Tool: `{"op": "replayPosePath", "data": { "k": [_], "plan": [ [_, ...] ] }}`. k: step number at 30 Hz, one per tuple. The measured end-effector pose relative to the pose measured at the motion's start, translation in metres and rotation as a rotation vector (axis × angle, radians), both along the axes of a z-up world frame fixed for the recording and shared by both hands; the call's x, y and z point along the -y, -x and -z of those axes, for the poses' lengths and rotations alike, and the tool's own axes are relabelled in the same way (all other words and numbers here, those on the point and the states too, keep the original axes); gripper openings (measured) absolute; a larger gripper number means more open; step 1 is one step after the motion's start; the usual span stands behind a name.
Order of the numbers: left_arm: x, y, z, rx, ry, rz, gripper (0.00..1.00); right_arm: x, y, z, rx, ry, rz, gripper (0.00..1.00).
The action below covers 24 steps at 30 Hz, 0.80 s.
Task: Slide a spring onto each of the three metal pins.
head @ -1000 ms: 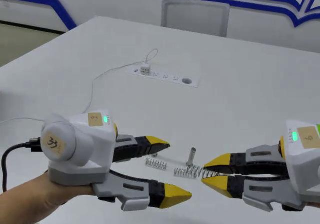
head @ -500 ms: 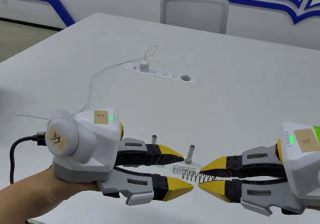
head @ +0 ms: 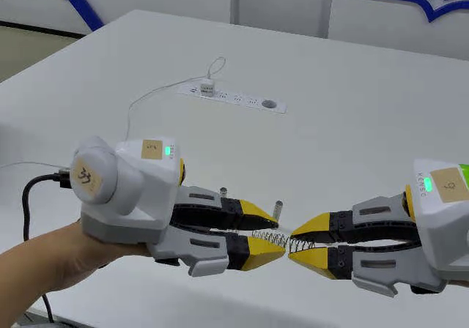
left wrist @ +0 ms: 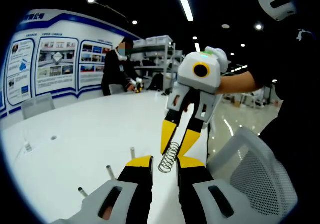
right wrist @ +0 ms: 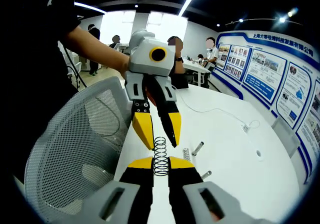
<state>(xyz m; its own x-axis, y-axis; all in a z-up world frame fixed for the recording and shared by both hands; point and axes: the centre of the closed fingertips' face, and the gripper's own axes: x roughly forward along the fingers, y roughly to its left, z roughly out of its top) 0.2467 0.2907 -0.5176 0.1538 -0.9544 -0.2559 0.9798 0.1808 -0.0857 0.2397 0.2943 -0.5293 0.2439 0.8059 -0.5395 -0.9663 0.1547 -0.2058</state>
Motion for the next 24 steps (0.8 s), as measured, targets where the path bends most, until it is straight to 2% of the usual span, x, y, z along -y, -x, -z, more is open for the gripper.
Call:
{"op": "replayPosePath", "data": {
  "k": [3,10,16,18,19,20,21,22,24],
  "plan": [
    [0.002,0.001,0.003,0.007,-0.023,0.011,0.19,-0.001,0.0,-0.001,0.003,-0.003,-0.005,0.1],
    [0.006,0.004,0.004,0.011,-0.038,0.028,0.15,-0.002,0.0,-0.003,0.006,-0.008,-0.015,0.1],
    [0.007,0.005,0.004,0.03,-0.053,0.036,0.14,0.0,0.001,-0.004,0.006,-0.011,-0.016,0.1],
    [0.008,0.004,0.002,0.07,-0.061,0.035,0.13,0.0,-0.001,-0.005,0.012,-0.013,-0.011,0.1],
    [0.009,0.002,0.0,0.14,-0.073,0.046,0.12,0.001,-0.002,-0.006,0.015,-0.016,-0.005,0.1],
    [0.01,0.004,-0.001,0.16,-0.08,0.061,0.11,0.001,-0.002,-0.007,0.017,-0.016,-0.005,0.1],
    [0.01,0.006,0.001,0.15,-0.097,0.075,0.09,0.004,-0.004,-0.007,0.029,0.002,-0.006,0.1],
    [0.011,0.004,-0.002,0.173,-0.093,0.076,0.09,0.006,-0.004,-0.006,0.044,0.014,-0.014,0.1],
    [0.012,0.003,-0.003,0.189,-0.105,0.093,0.09,0.005,-0.005,-0.009,0.046,-0.006,-0.004,0.1]
  ]
}}
